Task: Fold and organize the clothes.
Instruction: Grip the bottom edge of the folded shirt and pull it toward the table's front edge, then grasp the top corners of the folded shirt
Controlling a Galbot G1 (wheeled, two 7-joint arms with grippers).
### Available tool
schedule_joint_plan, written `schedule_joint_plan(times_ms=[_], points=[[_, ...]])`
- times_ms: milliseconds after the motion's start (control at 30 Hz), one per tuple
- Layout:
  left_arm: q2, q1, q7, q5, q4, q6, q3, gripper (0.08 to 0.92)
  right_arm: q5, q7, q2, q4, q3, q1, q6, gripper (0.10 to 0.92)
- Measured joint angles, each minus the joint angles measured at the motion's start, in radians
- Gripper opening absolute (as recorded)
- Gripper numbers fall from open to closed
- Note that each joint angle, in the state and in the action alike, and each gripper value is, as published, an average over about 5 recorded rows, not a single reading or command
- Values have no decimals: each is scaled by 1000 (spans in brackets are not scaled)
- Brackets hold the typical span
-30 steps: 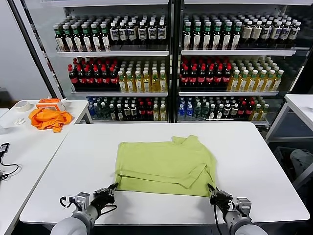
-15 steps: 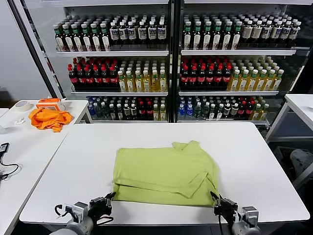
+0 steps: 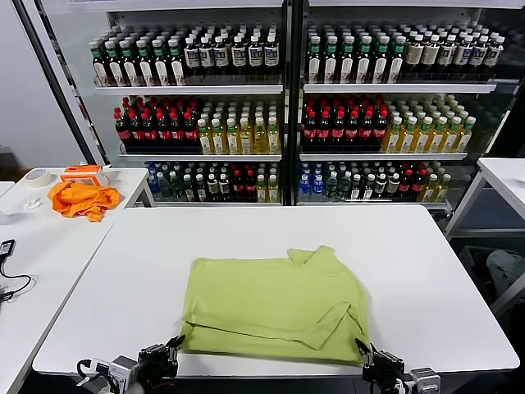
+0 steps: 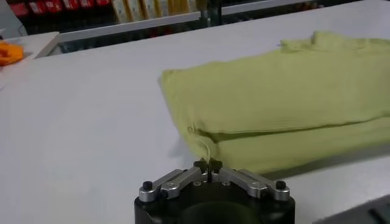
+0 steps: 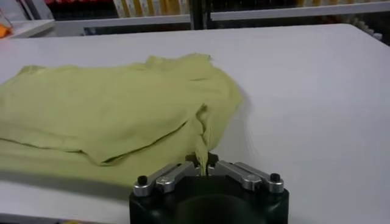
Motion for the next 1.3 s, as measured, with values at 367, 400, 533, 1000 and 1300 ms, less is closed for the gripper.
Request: schedule_joint_plan(times_ms=[367,400,533,1000,1300], points=[[9,6,4,4,-43,0,-23,503,24,11,-38,74,85,-34,-16,614],[12,3,6,4,-44,-4,-26,529,31,14,-42,81,93,-29,-19,640],[27,-22,16,-9,-33,-37,-33,650,57,25,-58,91,109,13,-31,751],[86,-265,95,-131,172,-187,26,822,129,76,-54,-90,-62,416,-79,823],[76,-441,129,-173,312,-242,92,823,126,81,-2,-266,-202,653,-93,823]])
